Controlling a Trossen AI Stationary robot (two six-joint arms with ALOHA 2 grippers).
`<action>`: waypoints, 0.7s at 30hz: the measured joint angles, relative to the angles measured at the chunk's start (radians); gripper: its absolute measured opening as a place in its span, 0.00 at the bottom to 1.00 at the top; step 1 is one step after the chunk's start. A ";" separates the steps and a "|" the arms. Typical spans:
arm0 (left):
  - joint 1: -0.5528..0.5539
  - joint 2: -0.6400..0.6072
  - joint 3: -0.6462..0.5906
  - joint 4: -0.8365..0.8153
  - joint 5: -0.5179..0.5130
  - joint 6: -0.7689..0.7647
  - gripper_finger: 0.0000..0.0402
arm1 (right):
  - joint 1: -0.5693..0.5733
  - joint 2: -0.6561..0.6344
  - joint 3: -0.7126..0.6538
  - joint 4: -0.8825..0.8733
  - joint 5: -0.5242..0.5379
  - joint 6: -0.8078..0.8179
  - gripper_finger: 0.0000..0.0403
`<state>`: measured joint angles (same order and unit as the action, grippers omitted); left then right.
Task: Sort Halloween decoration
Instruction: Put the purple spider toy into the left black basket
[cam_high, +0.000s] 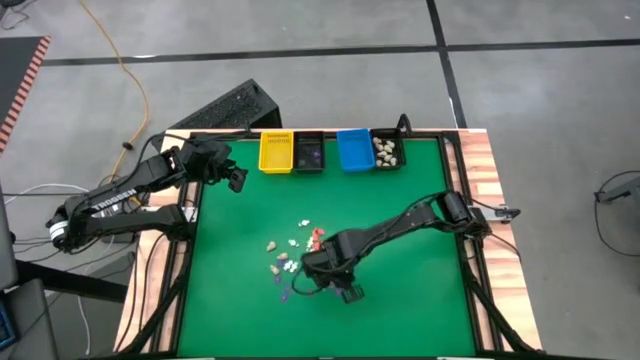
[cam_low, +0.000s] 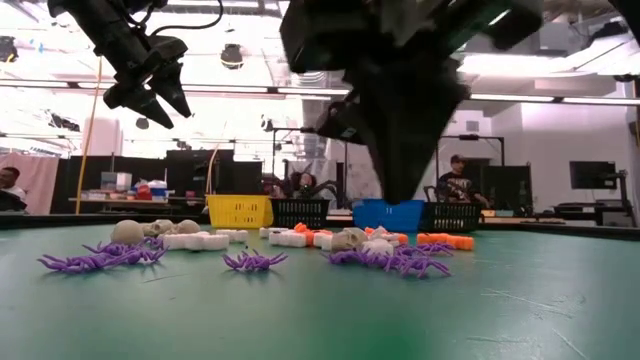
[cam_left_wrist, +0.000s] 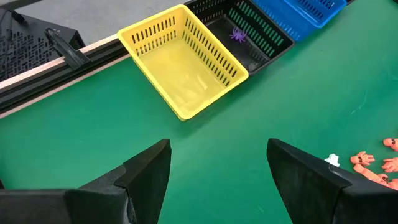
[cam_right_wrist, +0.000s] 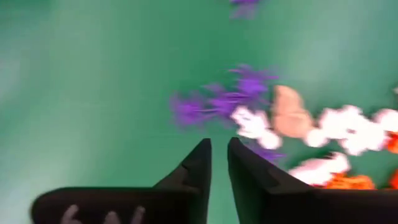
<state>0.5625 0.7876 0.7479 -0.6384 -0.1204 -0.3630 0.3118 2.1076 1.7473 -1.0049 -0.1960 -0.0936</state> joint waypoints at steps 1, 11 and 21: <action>0.000 0.000 0.000 0.000 0.000 0.000 0.64 | 0.014 0.000 0.000 0.000 -0.011 0.009 0.23; 0.000 0.000 0.000 0.000 0.000 -0.023 0.64 | 0.090 -0.001 -0.106 0.220 -0.054 0.232 0.53; 0.000 0.000 0.000 0.000 0.000 -0.045 0.64 | 0.129 -0.001 -0.139 0.295 0.048 0.296 0.53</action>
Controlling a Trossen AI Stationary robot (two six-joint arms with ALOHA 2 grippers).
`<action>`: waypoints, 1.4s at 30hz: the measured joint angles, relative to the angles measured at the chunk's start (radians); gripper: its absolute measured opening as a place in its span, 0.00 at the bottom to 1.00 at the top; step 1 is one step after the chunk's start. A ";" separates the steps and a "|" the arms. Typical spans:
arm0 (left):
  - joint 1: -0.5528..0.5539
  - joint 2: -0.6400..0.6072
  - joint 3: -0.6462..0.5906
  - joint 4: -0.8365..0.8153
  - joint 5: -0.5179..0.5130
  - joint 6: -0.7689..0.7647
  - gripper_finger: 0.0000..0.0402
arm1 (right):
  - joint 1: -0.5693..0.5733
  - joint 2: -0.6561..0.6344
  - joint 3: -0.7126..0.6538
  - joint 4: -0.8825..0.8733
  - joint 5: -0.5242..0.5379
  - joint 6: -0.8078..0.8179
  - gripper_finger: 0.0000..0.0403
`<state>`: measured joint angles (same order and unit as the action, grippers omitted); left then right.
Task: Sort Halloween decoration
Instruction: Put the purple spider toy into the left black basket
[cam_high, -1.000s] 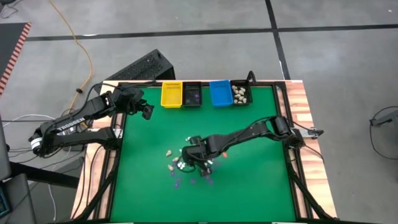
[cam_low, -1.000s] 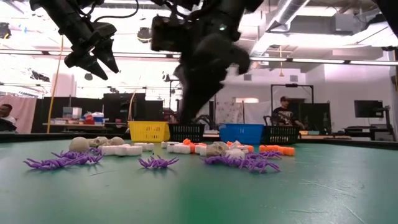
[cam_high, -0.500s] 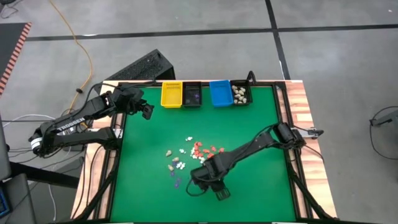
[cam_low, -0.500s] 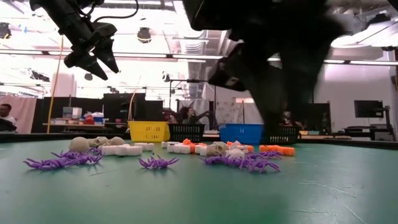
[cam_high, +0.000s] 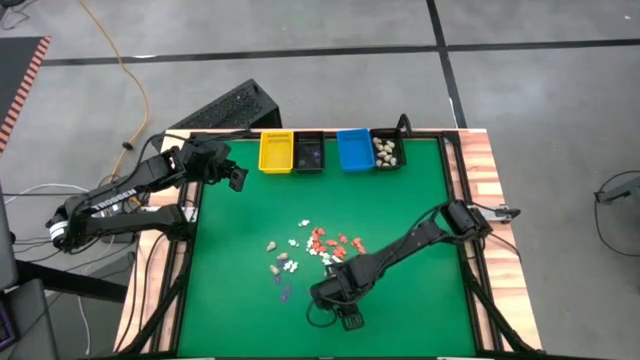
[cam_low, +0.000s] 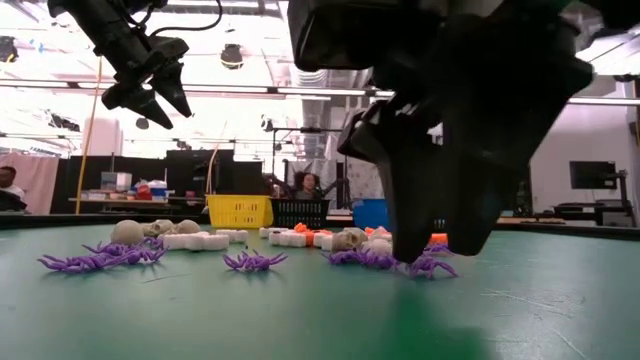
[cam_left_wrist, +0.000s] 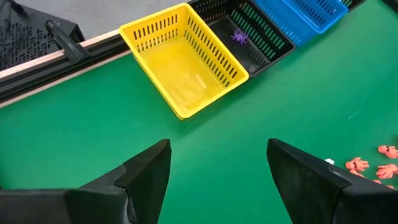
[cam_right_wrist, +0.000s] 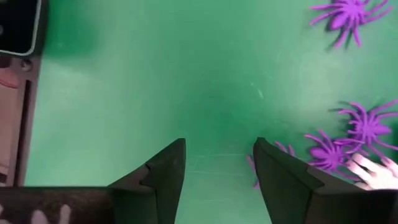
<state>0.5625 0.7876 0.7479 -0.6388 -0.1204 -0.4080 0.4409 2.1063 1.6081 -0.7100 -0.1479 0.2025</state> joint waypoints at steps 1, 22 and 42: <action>0.000 0.000 0.000 0.000 0.000 0.000 0.64 | 0.003 0.000 0.000 -0.002 0.010 0.000 0.52; 0.000 0.000 0.000 0.000 0.013 0.037 0.64 | 0.017 -0.206 0.000 -0.199 0.180 0.257 0.42; 0.000 0.000 0.000 0.001 0.067 0.093 0.64 | 0.135 -0.537 -0.744 0.422 0.757 0.715 0.37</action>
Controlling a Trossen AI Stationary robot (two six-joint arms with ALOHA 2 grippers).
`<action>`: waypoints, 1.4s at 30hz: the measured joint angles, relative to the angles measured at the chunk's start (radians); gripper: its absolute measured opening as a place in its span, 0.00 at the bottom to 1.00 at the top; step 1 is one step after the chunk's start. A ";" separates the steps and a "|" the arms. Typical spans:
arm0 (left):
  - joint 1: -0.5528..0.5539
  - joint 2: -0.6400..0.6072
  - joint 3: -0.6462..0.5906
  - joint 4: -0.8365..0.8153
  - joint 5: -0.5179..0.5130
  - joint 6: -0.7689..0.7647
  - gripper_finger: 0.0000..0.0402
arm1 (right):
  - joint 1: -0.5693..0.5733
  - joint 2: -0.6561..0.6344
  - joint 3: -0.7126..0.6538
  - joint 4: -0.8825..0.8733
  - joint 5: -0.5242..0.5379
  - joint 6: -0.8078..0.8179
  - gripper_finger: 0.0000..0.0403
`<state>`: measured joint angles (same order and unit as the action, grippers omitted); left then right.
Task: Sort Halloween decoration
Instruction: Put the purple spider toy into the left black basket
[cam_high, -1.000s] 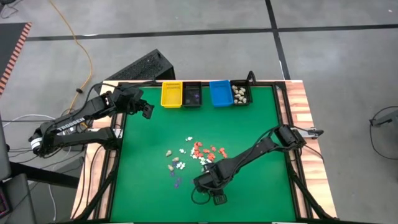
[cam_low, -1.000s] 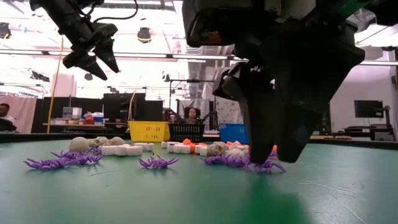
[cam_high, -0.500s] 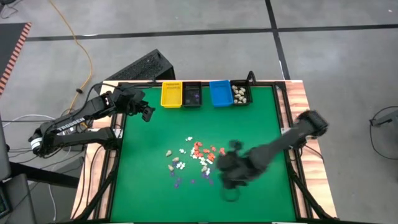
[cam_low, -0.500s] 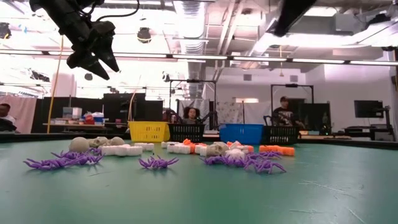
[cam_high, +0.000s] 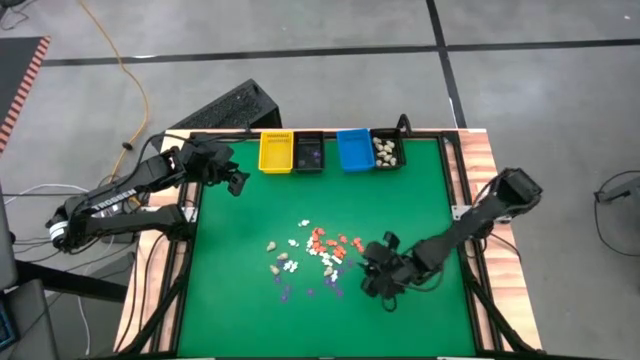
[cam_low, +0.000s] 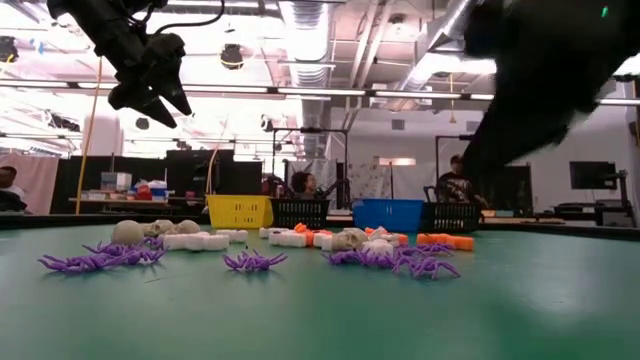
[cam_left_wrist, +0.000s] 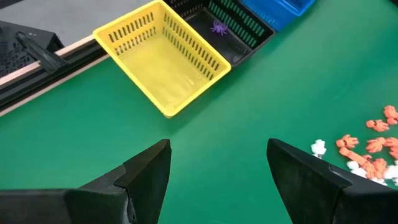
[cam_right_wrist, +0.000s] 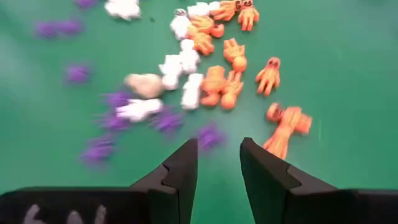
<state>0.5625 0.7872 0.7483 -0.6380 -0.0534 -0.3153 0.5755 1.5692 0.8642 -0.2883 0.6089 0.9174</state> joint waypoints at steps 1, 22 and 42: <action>0.000 0.000 0.000 0.000 -0.006 0.000 0.64 | -0.017 0.023 -0.007 0.043 -0.002 -0.038 0.38; 0.000 0.000 0.000 0.000 -0.064 -0.001 0.64 | -0.163 0.154 0.023 0.119 -0.241 -0.247 0.66; 0.000 0.000 0.000 0.000 -0.079 0.000 0.64 | -0.173 0.153 0.015 0.094 -0.272 -0.271 0.54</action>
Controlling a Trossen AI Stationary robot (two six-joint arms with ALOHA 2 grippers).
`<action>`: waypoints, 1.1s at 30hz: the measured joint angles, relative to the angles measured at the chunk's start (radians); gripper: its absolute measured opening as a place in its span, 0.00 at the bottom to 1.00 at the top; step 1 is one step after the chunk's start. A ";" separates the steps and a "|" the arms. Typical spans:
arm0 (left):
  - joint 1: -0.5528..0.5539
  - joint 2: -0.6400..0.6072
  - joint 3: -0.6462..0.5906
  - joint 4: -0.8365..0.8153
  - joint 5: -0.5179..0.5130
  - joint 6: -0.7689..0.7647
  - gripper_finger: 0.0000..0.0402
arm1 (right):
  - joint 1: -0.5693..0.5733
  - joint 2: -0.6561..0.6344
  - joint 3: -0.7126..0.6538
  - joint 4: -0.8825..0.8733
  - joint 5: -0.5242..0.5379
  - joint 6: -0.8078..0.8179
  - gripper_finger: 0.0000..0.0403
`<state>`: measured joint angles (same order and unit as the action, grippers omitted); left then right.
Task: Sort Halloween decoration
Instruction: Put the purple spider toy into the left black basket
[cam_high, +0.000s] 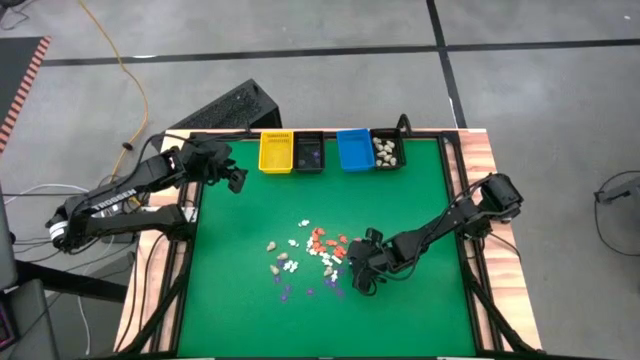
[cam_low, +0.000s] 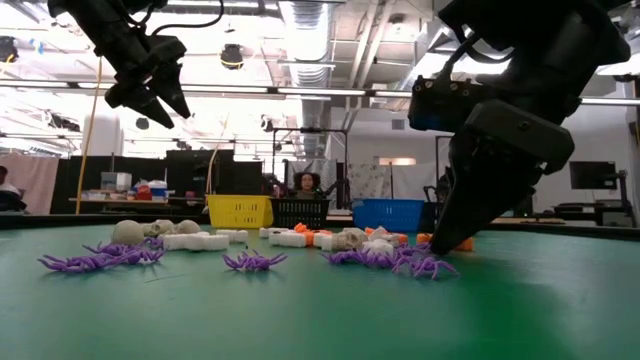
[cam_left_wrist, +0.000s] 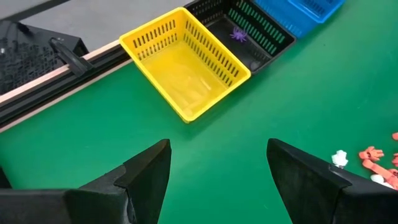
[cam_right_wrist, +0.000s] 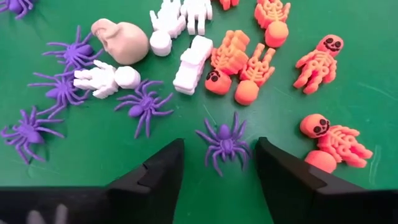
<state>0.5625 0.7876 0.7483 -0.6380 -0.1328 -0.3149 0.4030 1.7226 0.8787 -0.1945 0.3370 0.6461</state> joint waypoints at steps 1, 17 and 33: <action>0.000 0.000 0.000 0.000 -0.007 0.000 0.64 | -0.001 0.000 0.000 -0.001 0.000 0.000 0.52; 0.000 0.000 0.000 0.000 -0.013 -0.003 0.64 | -0.006 0.000 0.000 0.000 -0.008 0.028 0.21; 0.000 0.000 0.000 0.000 -0.014 -0.003 0.64 | -0.006 0.001 0.011 0.005 -0.005 0.048 0.05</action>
<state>0.5625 0.7876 0.7483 -0.6380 -0.1465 -0.3177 0.3965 1.7233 0.8902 -0.1894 0.3320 0.6941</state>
